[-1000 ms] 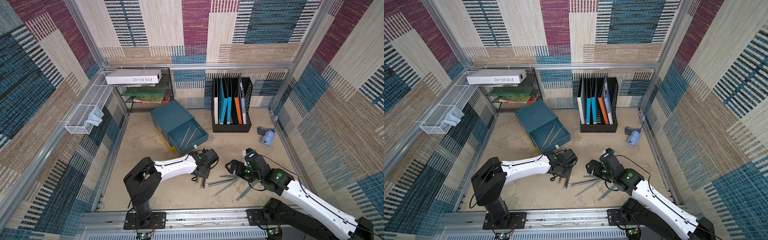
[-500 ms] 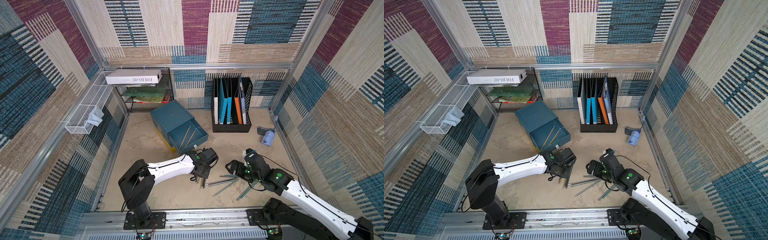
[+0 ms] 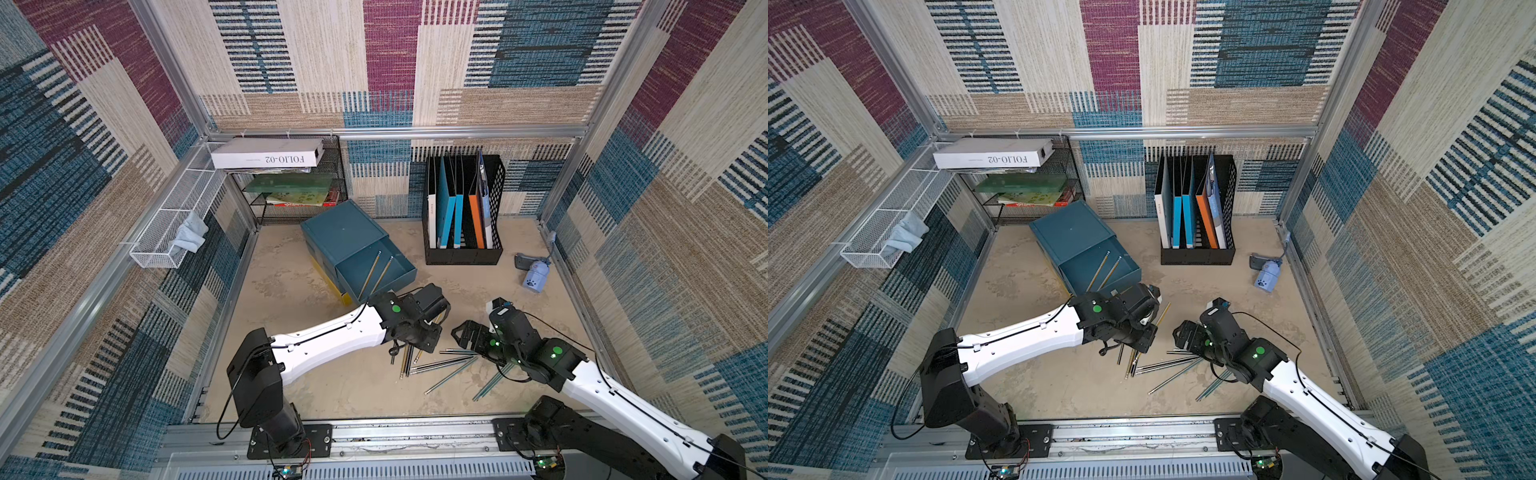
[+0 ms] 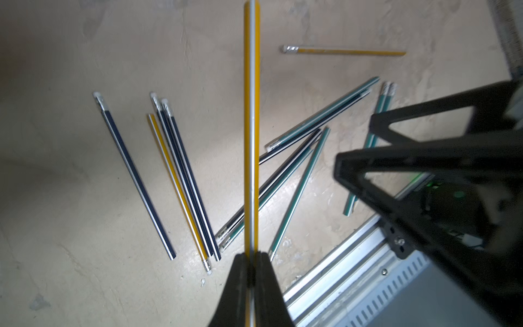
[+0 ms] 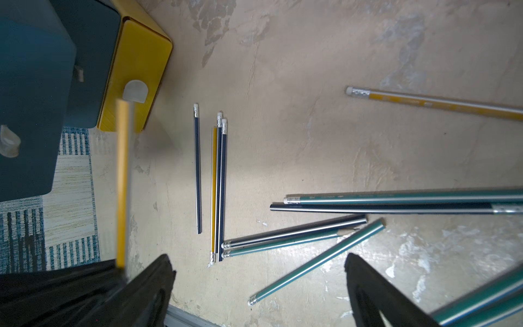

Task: Please place the pencils in the drawer according to their color
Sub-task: Pick up the pencil from the center of the board, then place the pencil in the drawer.

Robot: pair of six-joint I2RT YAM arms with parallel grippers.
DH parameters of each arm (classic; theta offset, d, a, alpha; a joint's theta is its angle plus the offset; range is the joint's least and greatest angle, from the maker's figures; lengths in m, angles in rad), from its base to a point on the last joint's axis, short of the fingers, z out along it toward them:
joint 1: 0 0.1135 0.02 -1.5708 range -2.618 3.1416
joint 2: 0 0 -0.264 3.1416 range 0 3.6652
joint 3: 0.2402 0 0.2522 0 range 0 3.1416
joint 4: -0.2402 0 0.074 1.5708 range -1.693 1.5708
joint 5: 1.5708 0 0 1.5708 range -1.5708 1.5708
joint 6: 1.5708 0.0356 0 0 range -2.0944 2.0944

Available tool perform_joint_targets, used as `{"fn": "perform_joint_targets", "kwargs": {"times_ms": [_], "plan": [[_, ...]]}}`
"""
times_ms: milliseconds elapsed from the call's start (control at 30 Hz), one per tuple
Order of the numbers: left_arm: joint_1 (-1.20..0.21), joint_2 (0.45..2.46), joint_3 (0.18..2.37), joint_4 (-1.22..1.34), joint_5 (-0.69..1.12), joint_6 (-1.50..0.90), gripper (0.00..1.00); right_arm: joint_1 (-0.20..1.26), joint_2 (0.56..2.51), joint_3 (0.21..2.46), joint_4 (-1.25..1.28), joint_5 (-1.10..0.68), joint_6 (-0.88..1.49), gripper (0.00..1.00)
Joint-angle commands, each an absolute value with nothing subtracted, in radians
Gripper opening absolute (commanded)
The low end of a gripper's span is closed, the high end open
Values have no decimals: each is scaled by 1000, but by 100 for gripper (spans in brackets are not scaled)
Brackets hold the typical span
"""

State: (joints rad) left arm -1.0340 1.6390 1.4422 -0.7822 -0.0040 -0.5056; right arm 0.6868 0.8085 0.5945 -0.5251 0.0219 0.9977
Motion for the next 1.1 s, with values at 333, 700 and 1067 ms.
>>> {"fn": "perform_joint_targets", "kwargs": {"times_ms": [333,700,1067], "plan": [[-899,1640,1776,-860,-221,-379,0,684,817,609,-499,14,993,98],[-677,1582,1713,-805,-291,-225,0,681,842,630,-484,15,986,98],[-627,1503,1535,-764,-272,-195,0,680,856,642,-476,9,985,98]]}}
